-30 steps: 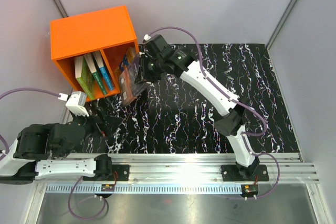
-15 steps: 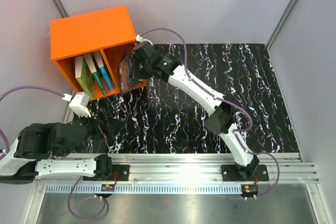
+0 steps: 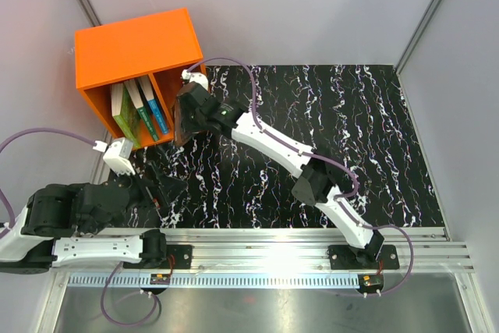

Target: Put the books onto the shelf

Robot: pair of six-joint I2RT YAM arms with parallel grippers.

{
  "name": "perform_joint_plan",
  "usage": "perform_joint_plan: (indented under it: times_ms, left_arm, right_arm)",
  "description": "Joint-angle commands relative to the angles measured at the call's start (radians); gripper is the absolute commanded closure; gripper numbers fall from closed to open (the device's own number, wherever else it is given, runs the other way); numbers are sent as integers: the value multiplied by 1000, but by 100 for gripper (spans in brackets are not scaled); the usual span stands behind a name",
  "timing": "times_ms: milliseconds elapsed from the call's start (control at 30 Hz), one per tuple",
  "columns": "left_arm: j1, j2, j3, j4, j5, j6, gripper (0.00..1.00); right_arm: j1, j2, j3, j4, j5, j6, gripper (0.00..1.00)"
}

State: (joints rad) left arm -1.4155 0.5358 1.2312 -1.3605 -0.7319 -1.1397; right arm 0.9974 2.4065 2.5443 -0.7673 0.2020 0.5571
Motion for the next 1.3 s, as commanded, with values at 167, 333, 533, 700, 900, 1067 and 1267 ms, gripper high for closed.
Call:
perform_joint_plan:
  times_ms: [167, 333, 533, 700, 900, 1067, 1267]
  left_arm:
    - [1, -48, -29, -160, -14, -25, 1]
    - [1, -85, -39, -169, -30, -29, 1]
    - [1, -148, -70, -184, -46, -57, 1]
    - [1, -180, -84, -186, -55, -61, 1]
    - [1, -194, -90, -186, -78, -55, 1]
    - [1, -207, -105, -186, -89, -63, 1]
    - [1, -212, -108, -186, -75, -49, 1]
  right_arm:
    - [38, -207, 32, 105, 189, -28, 100]
    - [41, -320, -148, 8, 252, 93, 100]
    - [49, -383, -256, -30, 248, 115, 100]
    - [61, -305, -64, -116, 220, 89, 100]
    - [70, -287, 25, -124, 168, 101, 100]
    - [83, -296, -16, -49, 158, 64, 100]
    - [78, -227, 21, 37, 218, -19, 100]
